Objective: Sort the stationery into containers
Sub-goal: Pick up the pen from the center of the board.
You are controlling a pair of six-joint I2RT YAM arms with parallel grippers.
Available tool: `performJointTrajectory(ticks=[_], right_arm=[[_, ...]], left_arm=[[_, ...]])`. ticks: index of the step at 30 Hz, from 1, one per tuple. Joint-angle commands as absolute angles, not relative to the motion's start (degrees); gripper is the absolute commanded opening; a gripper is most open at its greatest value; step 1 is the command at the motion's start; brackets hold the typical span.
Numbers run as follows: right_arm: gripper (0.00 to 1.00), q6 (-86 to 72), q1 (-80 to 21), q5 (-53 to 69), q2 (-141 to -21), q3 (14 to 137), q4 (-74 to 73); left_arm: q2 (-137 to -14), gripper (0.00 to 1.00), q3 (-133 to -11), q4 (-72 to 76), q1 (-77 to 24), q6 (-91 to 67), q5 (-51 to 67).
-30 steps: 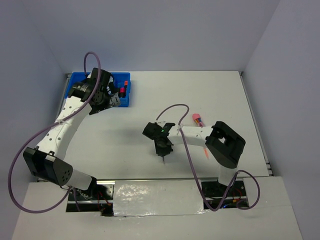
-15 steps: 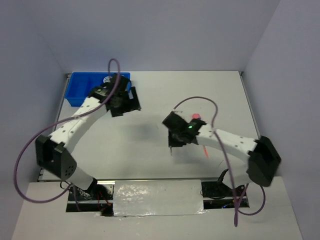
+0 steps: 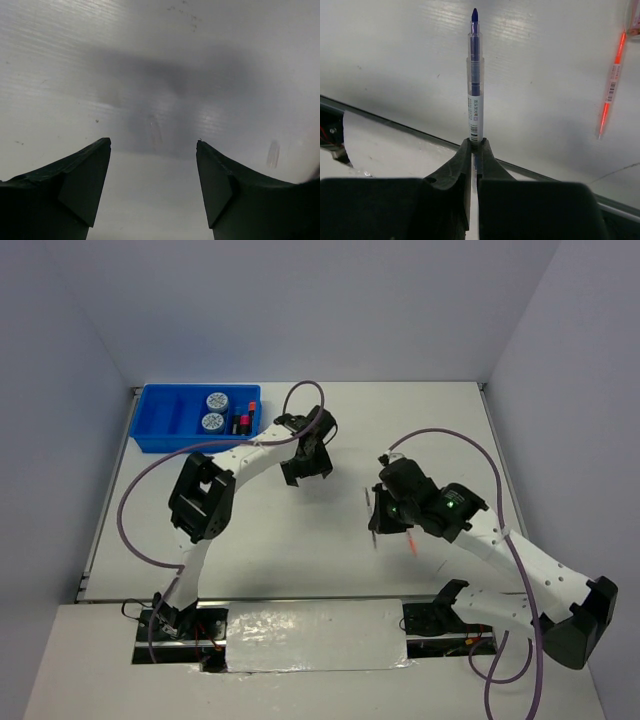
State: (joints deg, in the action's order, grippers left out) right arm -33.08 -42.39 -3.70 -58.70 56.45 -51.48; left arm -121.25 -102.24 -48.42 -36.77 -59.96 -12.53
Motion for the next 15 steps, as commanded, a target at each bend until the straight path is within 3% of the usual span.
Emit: performJointTrajectory(ticks=[1,3,10,11,15], right_arm=[[0.00,-31.03,-42.63,-1.94,-55.11,55.99,-53.35],[0.00,-30.24,-42.54,-1.41,-54.76,55.55,-53.44],[0.00,-27.95,-42.63,-0.97,-53.88,54.14,-52.30],[0.00,-27.34,-42.54,-0.88,-54.05,54.14,-52.03],[0.00,-25.67,-42.54,-0.62,-55.37,54.49,-51.77]], left_arm=[[-124.36,0.81,-106.34,-51.59,-37.09,-64.15,-15.12],[-125.94,0.75,-106.96,-52.56,-37.27,-64.95,-15.38],[-128.05,0.72,-106.08,-52.20,-38.32,-67.23,-14.94],[-128.58,0.65,-106.26,-52.29,-38.49,-67.41,-14.77],[-129.46,0.62,-106.70,-52.38,-39.55,-68.99,-14.41]])
